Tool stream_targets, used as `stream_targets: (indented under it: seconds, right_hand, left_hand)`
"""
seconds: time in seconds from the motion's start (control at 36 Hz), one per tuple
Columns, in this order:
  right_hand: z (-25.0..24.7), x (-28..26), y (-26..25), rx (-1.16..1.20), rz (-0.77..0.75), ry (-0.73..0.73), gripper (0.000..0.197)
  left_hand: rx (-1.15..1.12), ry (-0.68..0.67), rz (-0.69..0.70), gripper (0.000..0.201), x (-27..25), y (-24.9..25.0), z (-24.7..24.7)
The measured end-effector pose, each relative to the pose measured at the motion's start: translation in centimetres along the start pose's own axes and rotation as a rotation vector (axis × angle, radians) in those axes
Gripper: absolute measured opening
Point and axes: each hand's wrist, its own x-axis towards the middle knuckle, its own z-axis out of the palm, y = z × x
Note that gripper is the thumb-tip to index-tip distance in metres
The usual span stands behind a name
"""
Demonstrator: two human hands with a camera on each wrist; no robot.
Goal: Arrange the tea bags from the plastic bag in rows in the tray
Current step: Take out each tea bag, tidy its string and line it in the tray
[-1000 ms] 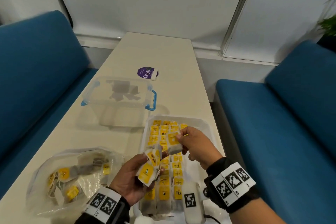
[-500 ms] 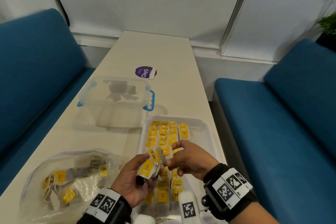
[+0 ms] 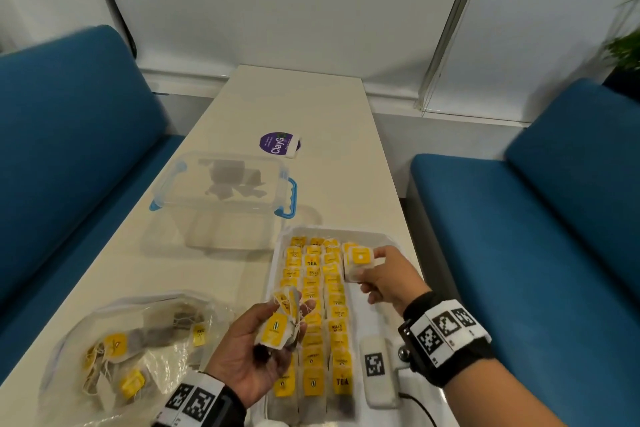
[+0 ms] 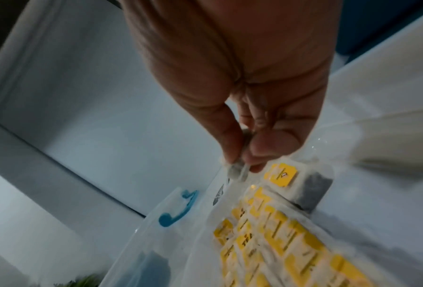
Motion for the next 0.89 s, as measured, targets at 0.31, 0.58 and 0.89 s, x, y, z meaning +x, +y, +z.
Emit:
stream_targets:
  seconds: [0.31, 0.58, 0.89]
  right_hand:
    - [1.0, 4.1, 1.3, -0.338, 0.112, 0.092, 0.022]
    - [1.6, 4.7, 1.8, -0.161, 0.206, 0.203, 0.046]
    - [2.1, 5.7, 2.6, -0.441, 0.096, 0.187, 0.008]
  left_hand:
    - [-0.002, 0.032, -0.011, 0.085, 0.1, 0.0, -0.3]
    - [0.010, 0.011, -0.006, 0.076, -0.2, 0.0, -0.2]
    - [0.028, 0.025, 0.010, 0.074, -0.2, -0.1, 0.2]
